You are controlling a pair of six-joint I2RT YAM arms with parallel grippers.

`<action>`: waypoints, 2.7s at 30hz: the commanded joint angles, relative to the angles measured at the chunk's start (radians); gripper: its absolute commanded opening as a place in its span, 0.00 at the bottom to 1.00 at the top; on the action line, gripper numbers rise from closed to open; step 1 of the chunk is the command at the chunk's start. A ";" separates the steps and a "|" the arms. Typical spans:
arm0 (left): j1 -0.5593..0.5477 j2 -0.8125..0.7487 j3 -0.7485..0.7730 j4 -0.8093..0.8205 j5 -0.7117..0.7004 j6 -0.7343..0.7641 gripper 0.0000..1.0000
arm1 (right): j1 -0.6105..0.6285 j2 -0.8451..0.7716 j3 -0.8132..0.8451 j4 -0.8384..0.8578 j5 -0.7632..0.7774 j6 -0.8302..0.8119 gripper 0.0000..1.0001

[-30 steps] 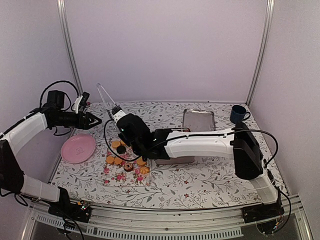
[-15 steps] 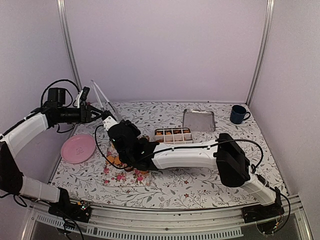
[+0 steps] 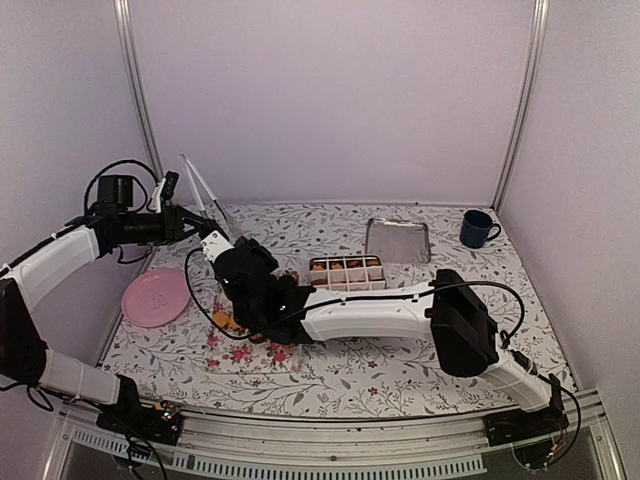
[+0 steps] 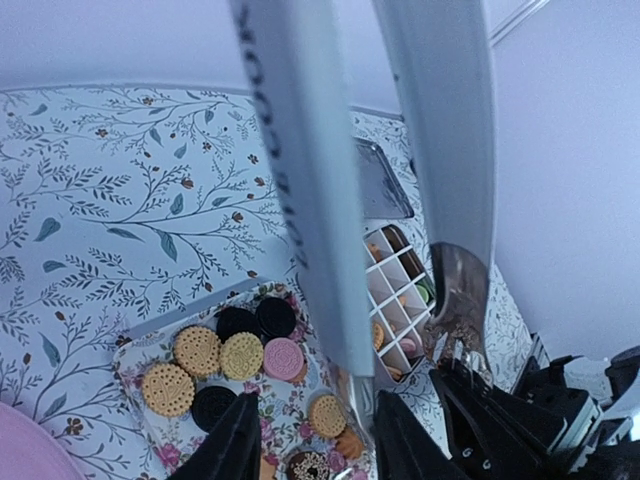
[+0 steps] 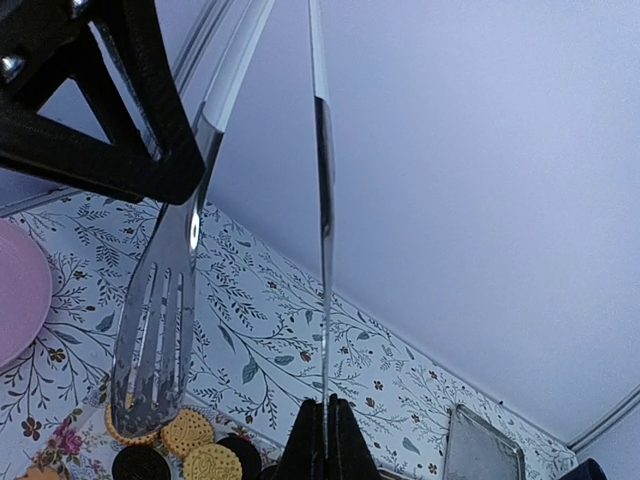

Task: Pack the cookies
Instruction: Pass from the right arm to the left, then pass from the left arm to the right

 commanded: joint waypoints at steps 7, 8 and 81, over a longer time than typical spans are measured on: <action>-0.006 0.048 -0.030 0.076 -0.069 -0.026 0.04 | 0.033 0.022 0.053 0.114 -0.003 -0.028 0.00; -0.004 0.048 -0.032 0.076 -0.092 -0.018 0.01 | 0.034 0.017 0.046 0.121 -0.001 -0.029 0.00; -0.300 -0.085 0.063 -0.267 -0.279 1.045 0.00 | -0.293 -0.534 -0.428 -0.172 -1.567 0.627 0.99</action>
